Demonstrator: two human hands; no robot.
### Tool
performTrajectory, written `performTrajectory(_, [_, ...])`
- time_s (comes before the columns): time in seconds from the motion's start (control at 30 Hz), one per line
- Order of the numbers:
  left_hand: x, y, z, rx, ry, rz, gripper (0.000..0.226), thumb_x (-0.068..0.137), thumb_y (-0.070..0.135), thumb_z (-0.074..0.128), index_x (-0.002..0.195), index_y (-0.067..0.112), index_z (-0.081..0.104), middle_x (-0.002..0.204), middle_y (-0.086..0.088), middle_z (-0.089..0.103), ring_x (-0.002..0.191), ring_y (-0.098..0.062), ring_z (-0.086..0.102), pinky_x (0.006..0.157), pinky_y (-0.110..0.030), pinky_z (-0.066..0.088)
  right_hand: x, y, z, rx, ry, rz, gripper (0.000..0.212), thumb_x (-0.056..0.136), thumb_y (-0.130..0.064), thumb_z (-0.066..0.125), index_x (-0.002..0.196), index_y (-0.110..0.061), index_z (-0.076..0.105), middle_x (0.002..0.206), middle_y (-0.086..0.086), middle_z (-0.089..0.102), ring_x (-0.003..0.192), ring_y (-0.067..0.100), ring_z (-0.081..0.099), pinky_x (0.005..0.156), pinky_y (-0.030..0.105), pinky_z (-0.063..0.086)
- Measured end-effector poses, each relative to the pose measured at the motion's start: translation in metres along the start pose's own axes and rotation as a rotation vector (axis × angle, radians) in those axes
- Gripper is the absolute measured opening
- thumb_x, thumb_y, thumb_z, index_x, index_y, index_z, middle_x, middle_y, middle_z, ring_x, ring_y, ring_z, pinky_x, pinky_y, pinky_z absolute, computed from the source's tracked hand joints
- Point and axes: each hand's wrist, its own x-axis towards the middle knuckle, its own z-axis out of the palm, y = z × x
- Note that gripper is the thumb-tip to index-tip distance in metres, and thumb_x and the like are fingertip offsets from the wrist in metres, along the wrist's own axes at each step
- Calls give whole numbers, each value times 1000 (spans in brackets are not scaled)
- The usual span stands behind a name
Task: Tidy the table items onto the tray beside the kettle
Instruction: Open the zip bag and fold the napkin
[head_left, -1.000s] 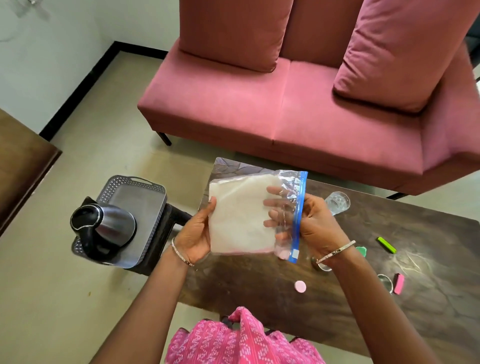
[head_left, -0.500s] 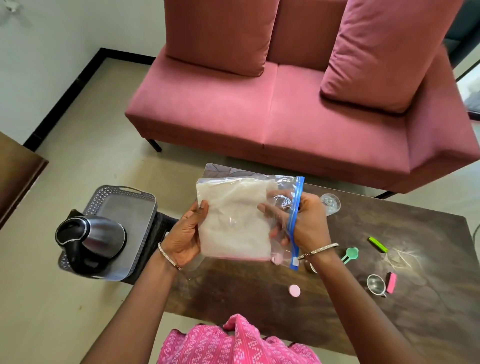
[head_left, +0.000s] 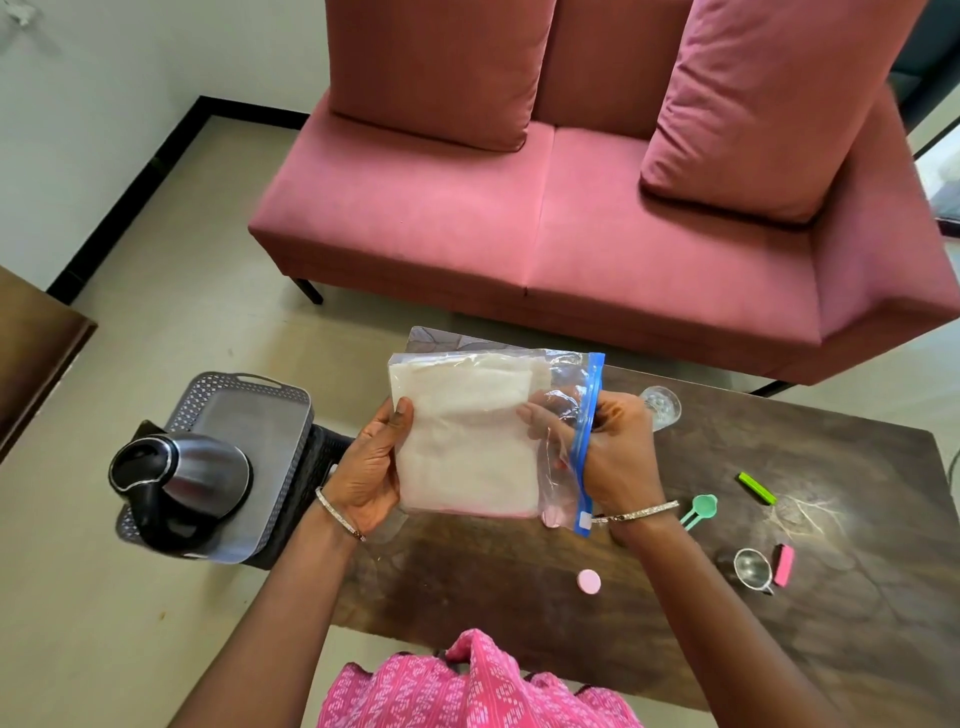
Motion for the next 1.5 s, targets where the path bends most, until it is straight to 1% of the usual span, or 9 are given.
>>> performTrajectory(0.3, [6,-6,-6,3,115,0,47,89,34,61,133,17,57,134,-11,61,121,-30,58,97,-60,47,-6,-8,-21,-145,-2,-157,10,85,-16,76,92,-10,72,88,5,72,80,25,69,75,44,59])
performTrajectory(0.43, [8,-8,-6,-7,84,-5,43,91,33,61,132,19,58,132,-9,62,114,-26,64,90,-53,54,-2,-4,-20,46,-138,38,15,91,-10,68,105,-9,63,95,12,74,86,27,71,85,52,57])
performTrajectory(0.6, [11,-10,-6,-13,53,-9,42,93,29,61,133,19,57,128,-8,66,110,-25,67,81,-46,57,6,4,-22,163,-235,249,48,73,-26,81,116,-13,64,96,8,79,91,24,76,81,37,61])
performTrajectory(0.87, [18,-16,-10,-14,293,-27,13,89,23,66,101,18,70,99,-5,76,84,-19,73,67,-39,61,20,26,-33,306,105,379,20,88,-8,70,107,-13,71,102,7,78,91,20,75,74,35,62])
performTrajectory(1.03, [18,-20,-18,-97,321,-85,30,90,23,65,119,14,62,113,-9,72,95,-25,70,77,-49,59,30,29,-52,502,320,319,13,92,-3,64,99,-14,69,85,-3,78,77,12,73,63,24,60])
performTrajectory(1.2, [19,-24,-21,-164,318,-89,46,89,27,63,132,12,57,123,-12,68,103,-27,69,80,-53,58,47,20,-87,298,526,76,35,88,0,65,103,-29,55,83,-13,74,70,6,67,66,25,57])
performTrajectory(1.3, [18,-27,-22,-178,330,-109,53,83,30,66,133,15,57,125,-12,66,108,-29,66,80,-56,57,48,25,-109,-391,603,-102,40,85,-10,61,114,-29,42,91,-28,57,75,21,62,65,34,47])
performTrajectory(1.4, [18,-35,-23,-190,345,-112,49,88,29,63,135,15,55,128,-12,65,111,-30,65,90,-61,51,43,40,-111,-712,439,-83,32,84,-4,56,108,-23,49,64,-7,45,59,34,55,58,35,43])
performTrajectory(1.5, [19,-46,-27,-190,392,-128,43,94,28,58,135,13,55,134,-15,59,123,-35,56,103,-68,37,32,62,-100,-618,223,12,23,83,-2,59,88,-24,65,62,-11,54,54,8,50,58,25,32])
